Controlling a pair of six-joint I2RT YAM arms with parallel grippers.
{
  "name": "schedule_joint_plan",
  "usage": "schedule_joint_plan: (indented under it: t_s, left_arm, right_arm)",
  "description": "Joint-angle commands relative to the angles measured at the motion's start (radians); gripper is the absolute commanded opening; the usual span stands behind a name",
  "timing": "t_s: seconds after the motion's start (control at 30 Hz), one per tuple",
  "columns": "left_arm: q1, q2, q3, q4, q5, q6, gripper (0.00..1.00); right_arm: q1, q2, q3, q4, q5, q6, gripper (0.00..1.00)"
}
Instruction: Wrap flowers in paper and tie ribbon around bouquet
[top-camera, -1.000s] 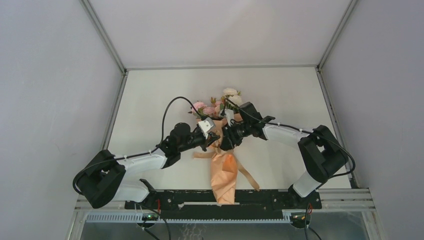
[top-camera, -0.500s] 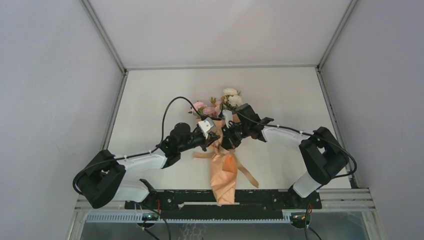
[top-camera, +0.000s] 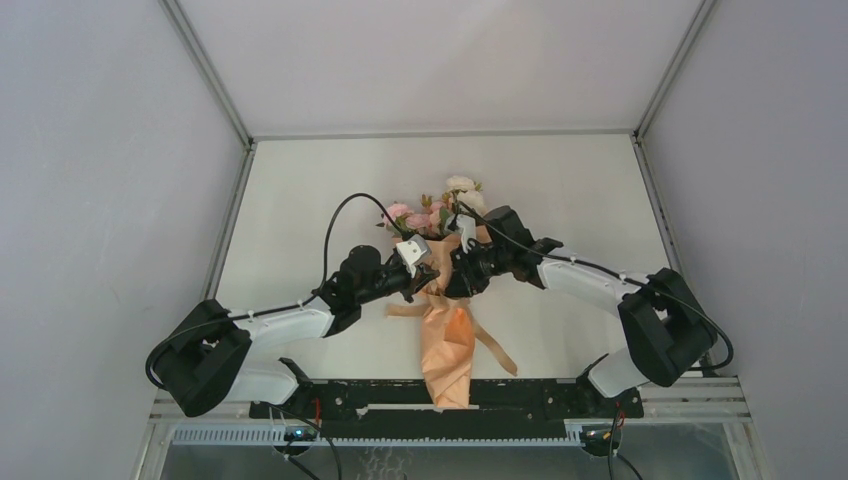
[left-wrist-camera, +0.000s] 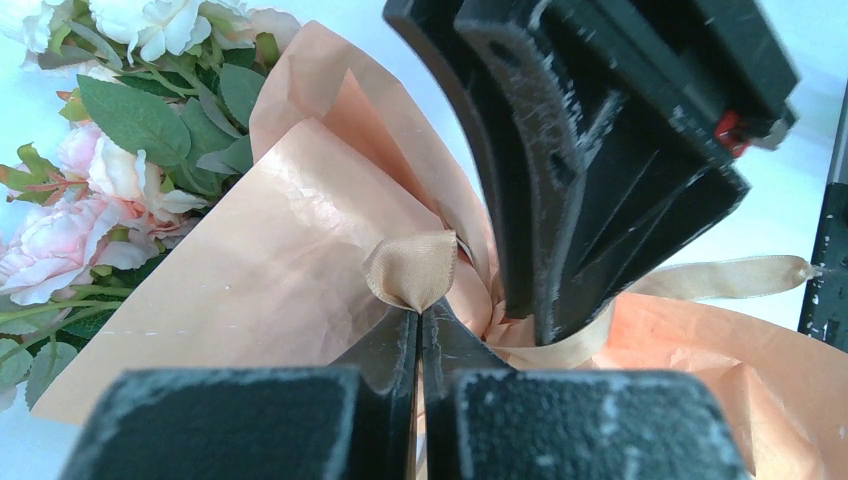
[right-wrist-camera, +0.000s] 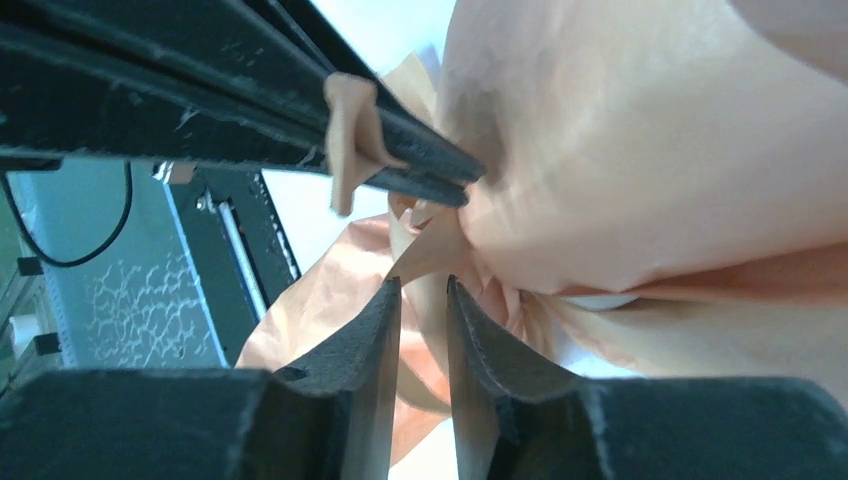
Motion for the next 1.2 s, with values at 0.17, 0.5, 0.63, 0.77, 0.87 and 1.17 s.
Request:
schedule_joint_plan:
  t_s: [0.17,0.5,0.63,0.77,0.87,1.17]
  left_arm:
    - [0.006,-0.009,-0.016,0.025,-0.003,0.027,0.00]
    - [0.006,0.000,-0.007,0.015,-0.001,0.029,0.00]
    - [0.006,0.001,-0.004,0.013,-0.001,0.029,0.00]
    - [0.006,0.001,-0.002,0.010,-0.001,0.031,0.00]
    - [0.006,0.001,-0.003,0.009,0.000,0.031,0.00]
    - [0.005,-0.004,-0.009,0.008,-0.006,0.026,0.00]
  right_arm:
    - [-0.004,0.070,0.014,0.099,0.007,-0.023,0.35]
    - [-0.020,0.080,0.026,0.013,0.064,-0.103,0.29]
    - [-0.010,0.106,0.051,-0.018,0.023,-0.140,0.29]
    - [-0.006,0.099,0.051,-0.015,-0.065,-0.159,0.33]
    - [-0.006,0.085,0.042,0.017,-0.120,-0.155,0.36]
    - [-0.004,0.116,0.039,0.120,-0.136,-0.120,0.41]
